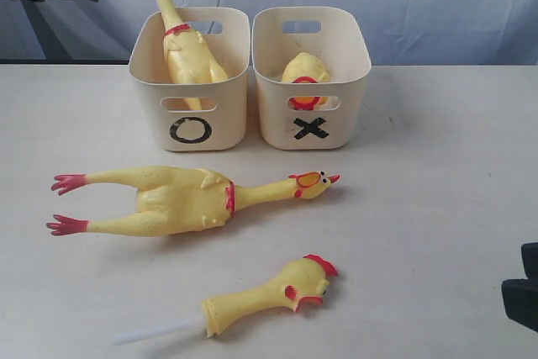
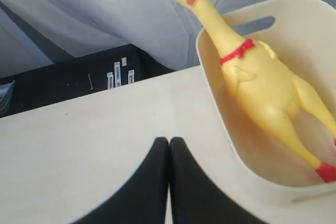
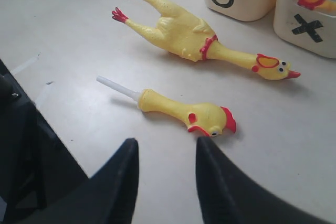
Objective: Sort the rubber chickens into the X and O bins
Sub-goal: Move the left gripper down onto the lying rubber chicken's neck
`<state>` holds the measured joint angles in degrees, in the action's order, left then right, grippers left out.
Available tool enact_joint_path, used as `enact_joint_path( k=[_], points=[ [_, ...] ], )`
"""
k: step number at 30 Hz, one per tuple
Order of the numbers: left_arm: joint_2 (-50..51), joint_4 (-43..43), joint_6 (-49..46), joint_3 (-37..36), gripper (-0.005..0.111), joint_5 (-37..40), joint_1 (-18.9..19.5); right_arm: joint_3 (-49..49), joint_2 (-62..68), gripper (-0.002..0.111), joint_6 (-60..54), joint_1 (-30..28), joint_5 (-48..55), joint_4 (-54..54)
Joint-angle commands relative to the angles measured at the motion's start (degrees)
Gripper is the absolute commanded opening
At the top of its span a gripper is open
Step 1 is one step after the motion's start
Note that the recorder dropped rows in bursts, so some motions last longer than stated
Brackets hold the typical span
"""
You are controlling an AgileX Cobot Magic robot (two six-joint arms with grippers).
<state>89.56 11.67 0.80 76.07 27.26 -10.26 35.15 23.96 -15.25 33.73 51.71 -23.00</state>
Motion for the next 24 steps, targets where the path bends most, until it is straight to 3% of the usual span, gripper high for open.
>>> enact_joint_path(
  k=[1,5,9,16,24],
  points=[
    [-5.92,-14.16,-17.82,-4.72,0.0,3.15,-1.15,-0.31,-0.37,0.035,-0.12,0.06,-0.38,0.09],
    [-8.24,-25.1,-32.86,-8.15,0.0,4.05,-5.14,-0.31,-0.37,0.035,-0.12,0.06,-0.38,0.09],
    [-6.98,-28.37,-43.13,-10.05,0.0,9.03,-12.73,-0.31,-0.37,0.035,-0.12,0.06,-0.38,0.09],
    [-1.14,-28.37,-47.77,-10.33,0.0,6.12,-23.27,-0.31,-0.37,0.035,-0.12,0.06,-0.38,0.09],
    [6.17,-28.78,-53.73,-10.33,0.003,5.28,-27.74,-0.31,-0.37,0.035,-0.12,0.06,-0.38,0.09]
  ],
)
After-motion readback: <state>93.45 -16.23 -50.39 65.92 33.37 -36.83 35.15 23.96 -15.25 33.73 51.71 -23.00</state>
